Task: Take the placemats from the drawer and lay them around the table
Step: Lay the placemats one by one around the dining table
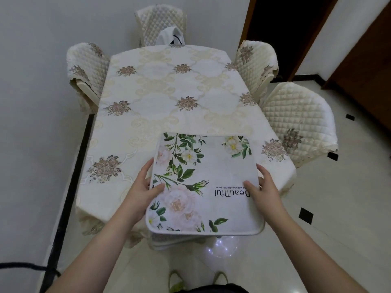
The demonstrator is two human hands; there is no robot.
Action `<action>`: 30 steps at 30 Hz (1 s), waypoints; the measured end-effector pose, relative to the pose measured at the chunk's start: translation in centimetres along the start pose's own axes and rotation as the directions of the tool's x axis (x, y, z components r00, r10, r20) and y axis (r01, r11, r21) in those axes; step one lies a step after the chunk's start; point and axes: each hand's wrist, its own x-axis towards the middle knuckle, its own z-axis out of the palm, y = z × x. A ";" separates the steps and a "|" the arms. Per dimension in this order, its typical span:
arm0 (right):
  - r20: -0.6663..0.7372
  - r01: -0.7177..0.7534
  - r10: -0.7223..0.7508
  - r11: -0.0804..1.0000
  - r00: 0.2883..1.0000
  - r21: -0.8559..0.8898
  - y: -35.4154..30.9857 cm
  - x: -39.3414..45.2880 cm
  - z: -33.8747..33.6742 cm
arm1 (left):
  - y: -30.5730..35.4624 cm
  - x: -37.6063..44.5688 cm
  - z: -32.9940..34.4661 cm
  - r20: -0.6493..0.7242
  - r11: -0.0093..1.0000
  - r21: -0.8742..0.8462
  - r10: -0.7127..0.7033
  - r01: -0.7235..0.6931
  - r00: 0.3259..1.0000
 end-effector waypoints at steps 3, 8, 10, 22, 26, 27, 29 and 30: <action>-0.076 0.030 -0.026 0.998 0.997 0.050 -1.0 -1.3 -1.9 | 2.0 0.4 1.3 0.057 0.999 0.023 0.027 -0.028 0.998; -0.200 0.071 -0.046 0.990 0.979 0.122 -0.7 -3.8 -5.2 | 4.4 1.1 5.2 0.079 0.980 0.150 0.118 -0.128 0.990; -0.244 0.073 -0.038 0.988 0.969 0.135 -0.1 -4.8 -6.5 | 5.0 0.9 7.0 0.096 0.969 0.177 0.156 -0.171 0.983; -0.422 0.045 0.052 0.975 0.905 0.218 4.5 -12.0 -15.1 | 5.2 -2.0 17.7 0.283 0.955 0.188 0.171 -0.230 0.944; -0.475 0.032 0.083 0.973 0.876 0.230 7.2 -14.2 -19.4 | 4.6 -4.0 22.7 0.331 0.946 0.203 0.176 -0.252 0.927; -0.489 0.036 0.087 0.971 0.868 0.236 7.9 -14.9 -20.7 | 4.4 -4.6 24.2 0.342 0.942 0.212 0.177 -0.259 0.923; -0.506 0.034 0.100 0.968 0.856 0.249 9.5 -16.2 -23.3 | 3.7 -5.7 27.1 0.356 0.934 0.231 0.180 -0.273 0.917; -0.515 0.031 0.109 0.967 0.850 0.255 10.1 -16.7 -24.5 | 3.4 -6.2 28.5 0.362 0.931 0.240 0.179 -0.276 0.915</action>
